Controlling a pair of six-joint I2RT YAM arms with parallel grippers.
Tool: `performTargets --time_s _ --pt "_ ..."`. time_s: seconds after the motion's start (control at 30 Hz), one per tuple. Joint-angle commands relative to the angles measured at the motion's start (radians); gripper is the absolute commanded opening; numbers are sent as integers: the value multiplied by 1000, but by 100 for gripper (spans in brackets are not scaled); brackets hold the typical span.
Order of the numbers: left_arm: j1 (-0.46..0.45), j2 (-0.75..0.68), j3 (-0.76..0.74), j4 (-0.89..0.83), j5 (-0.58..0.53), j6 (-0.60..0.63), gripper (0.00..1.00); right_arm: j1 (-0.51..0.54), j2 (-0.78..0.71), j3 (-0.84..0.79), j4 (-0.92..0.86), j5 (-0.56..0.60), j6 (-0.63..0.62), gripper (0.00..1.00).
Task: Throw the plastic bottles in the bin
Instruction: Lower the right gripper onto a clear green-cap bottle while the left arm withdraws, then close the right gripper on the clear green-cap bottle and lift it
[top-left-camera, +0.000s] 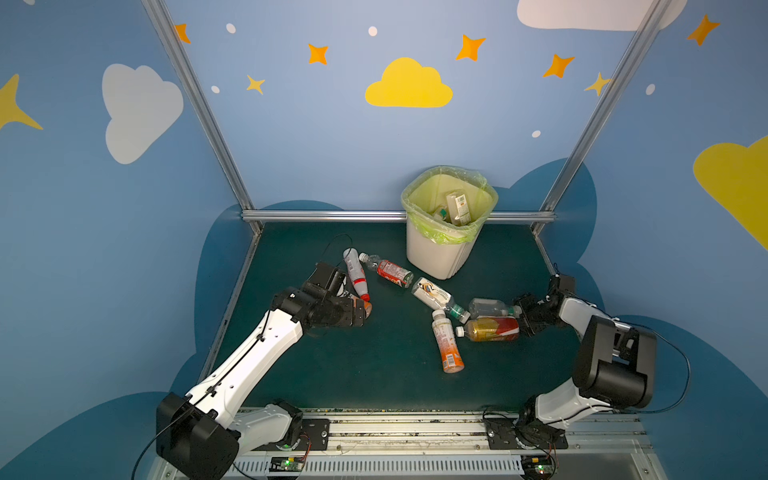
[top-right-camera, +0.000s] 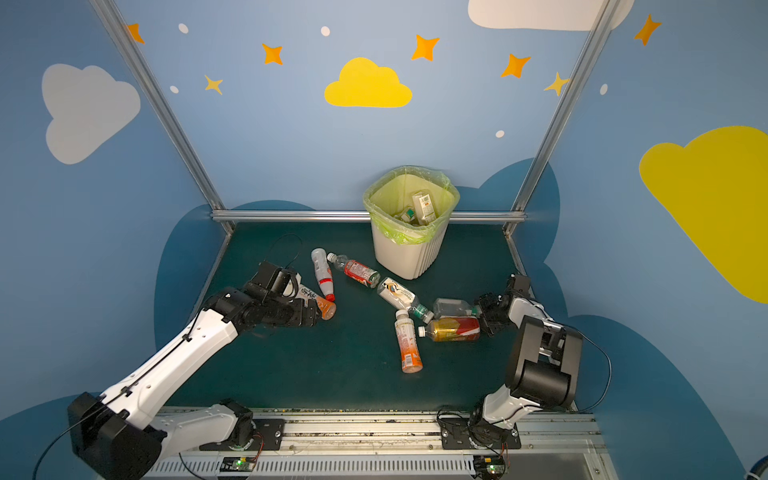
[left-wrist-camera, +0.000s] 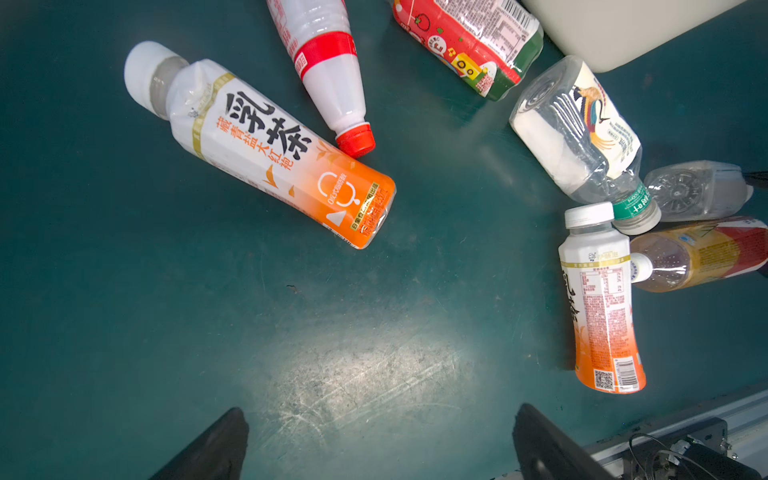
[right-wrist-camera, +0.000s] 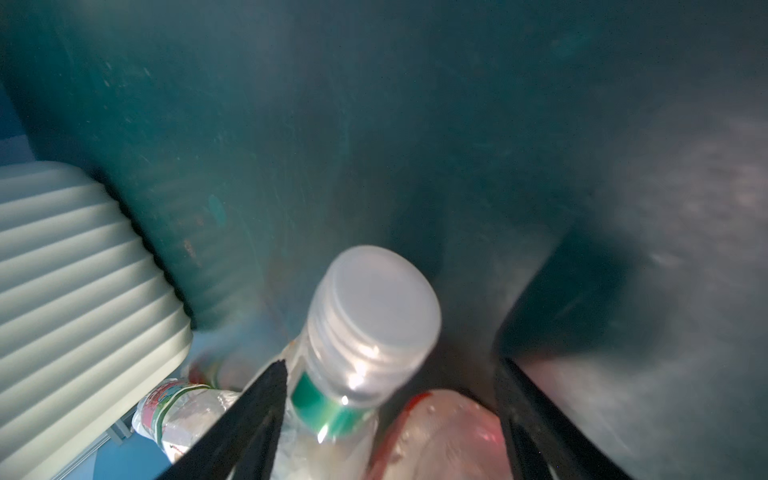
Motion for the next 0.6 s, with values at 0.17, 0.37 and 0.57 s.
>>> performTargets --time_s 0.17,0.37,0.57 --pt "4 37 48 10 5 10 100 22 89 74 26 10 12 77" --pt "4 80 80 7 7 12 100 29 140 125 30 10 6 59" --pt "6 124 115 -1 12 16 100 29 152 139 42 8 6 41"
